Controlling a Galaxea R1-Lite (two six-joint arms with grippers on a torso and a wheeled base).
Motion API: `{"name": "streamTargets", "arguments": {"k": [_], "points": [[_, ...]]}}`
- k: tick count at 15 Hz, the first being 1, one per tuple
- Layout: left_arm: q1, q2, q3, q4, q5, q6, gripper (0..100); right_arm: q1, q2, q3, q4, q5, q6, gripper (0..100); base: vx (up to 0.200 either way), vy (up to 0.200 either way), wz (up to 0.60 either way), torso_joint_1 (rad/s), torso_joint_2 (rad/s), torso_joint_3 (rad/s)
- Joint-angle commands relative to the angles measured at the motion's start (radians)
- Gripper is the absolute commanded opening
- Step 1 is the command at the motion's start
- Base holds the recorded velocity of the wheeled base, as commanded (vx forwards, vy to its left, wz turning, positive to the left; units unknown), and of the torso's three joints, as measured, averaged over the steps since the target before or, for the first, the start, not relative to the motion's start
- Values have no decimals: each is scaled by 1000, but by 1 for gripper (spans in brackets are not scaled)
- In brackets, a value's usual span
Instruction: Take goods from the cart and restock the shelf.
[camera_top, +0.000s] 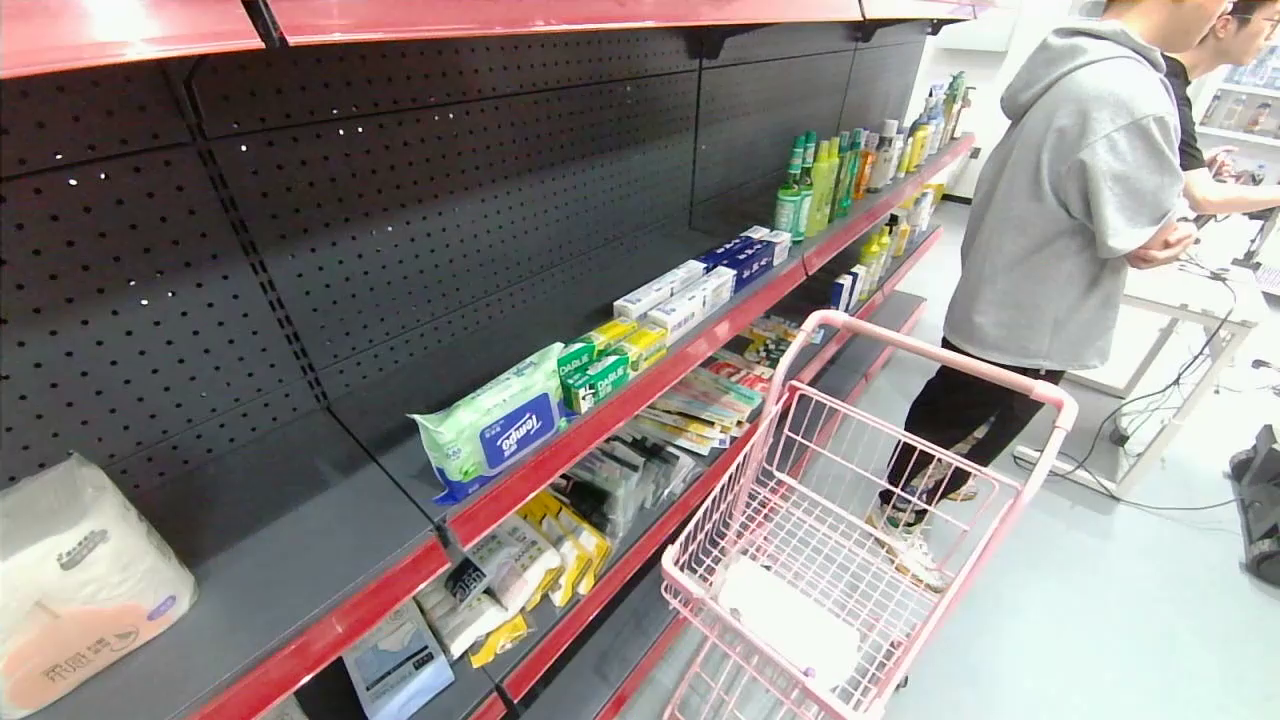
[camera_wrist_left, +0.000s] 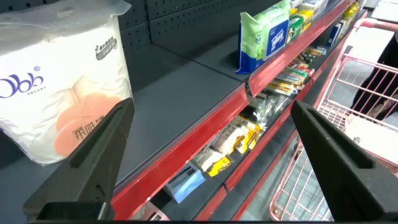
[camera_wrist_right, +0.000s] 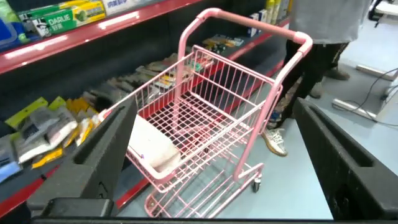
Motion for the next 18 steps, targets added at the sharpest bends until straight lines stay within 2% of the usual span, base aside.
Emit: {"name": "streamTargets", "arguments": {"k": [1,2,3,4,5,6,7,8,10,12,13,14,15,18], "points": [[0,1,0,0,0,0,100,8,30,-11,-3,12,-1,100,0,0,0,0,0,0],[0,1,0,0,0,0,100,29,148,-140,-9,57,39,100,0,0,0,0,0,0],[0,1,0,0,0,0,100,42,382,-356,-14,48,205,100,0,0,0,0,0,0],[0,1,0,0,0,1,100,45,606,-566,-6,41,309,100,0,0,0,0,0,0],[0,1,0,0,0,0,100,46,637,-589,-6,41,308,100,0,0,0,0,0,0],[0,1,0,0,0,0,100,49,945,-710,-6,43,165,100,0,0,0,0,0,0],[0,1,0,0,0,0,100,51,1183,-767,-32,49,28,100,0,0,0,0,0,0],[0,1,0,0,0,-2,100,56,1367,-825,-75,52,10,100,0,0,0,0,0,0],[0,1,0,0,0,-2,100,160,1748,-977,-106,43,-8,100,0,0,0,0,0,0],[0,1,0,0,0,0,100,237,1921,-1063,22,52,-153,100,0,0,0,0,0,0],[0,1,0,0,0,0,100,240,1924,-1066,28,52,-160,100,0,0,0,0,0,0],[0,1,0,0,0,-2,100,309,2021,-1121,108,46,-229,100,0,0,0,0,0,0],[0,1,0,0,0,-2,100,370,2085,-1157,109,44,-229,100,0,0,0,0,0,0],[0,1,0,0,0,0,100,445,2180,-1190,109,44,-255,100,0,0,0,0,0,0]]}}
